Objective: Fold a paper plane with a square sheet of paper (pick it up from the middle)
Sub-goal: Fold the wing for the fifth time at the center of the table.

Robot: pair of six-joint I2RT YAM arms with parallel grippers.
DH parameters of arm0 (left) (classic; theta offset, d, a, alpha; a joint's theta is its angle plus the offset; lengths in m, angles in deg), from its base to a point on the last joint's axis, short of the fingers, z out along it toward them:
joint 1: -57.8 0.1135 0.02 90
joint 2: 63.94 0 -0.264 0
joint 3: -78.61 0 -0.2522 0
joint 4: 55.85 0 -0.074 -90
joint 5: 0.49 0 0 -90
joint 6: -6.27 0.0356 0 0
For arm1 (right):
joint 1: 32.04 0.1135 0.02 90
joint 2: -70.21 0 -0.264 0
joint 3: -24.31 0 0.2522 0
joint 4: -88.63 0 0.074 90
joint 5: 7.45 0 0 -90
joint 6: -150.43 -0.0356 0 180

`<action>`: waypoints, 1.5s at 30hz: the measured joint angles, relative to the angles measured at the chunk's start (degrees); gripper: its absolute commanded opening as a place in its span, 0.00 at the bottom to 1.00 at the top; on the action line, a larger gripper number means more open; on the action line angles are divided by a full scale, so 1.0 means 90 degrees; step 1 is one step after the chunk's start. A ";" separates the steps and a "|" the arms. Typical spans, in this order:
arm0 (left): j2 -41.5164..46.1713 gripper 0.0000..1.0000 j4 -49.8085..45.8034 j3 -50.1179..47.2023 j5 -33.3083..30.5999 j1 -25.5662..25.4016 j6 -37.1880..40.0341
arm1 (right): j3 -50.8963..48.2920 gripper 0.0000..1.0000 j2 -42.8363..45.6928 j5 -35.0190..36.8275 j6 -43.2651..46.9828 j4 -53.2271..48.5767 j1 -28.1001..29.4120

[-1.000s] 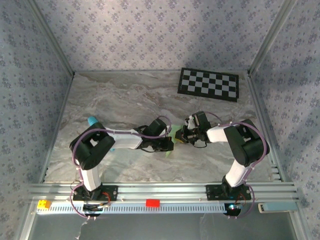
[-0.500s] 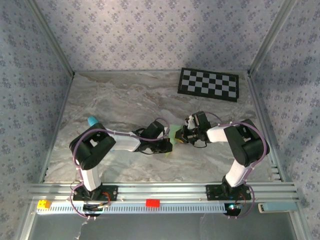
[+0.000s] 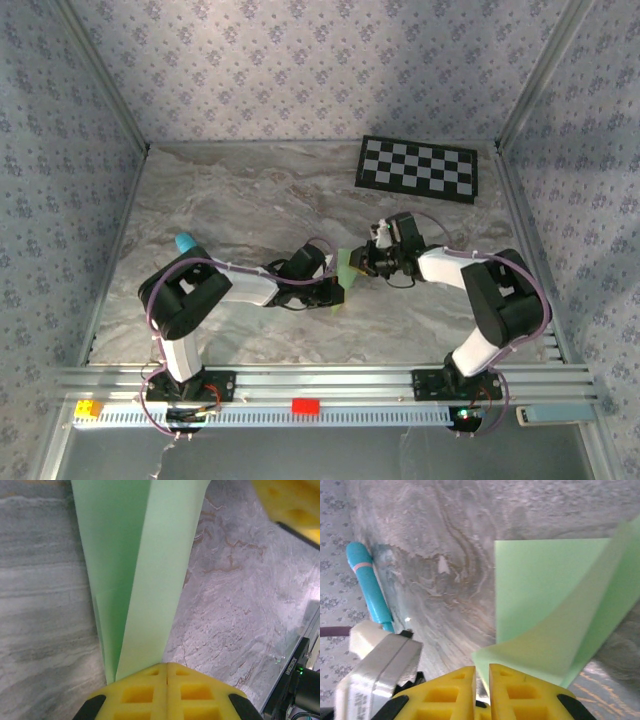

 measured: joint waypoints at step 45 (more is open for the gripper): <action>-0.0102 0.09 -0.0464 0.0656 -0.0046 0.0165 -0.0131 | -0.0070 0.10 -0.0631 0.0311 0.0112 -0.0007 0.0189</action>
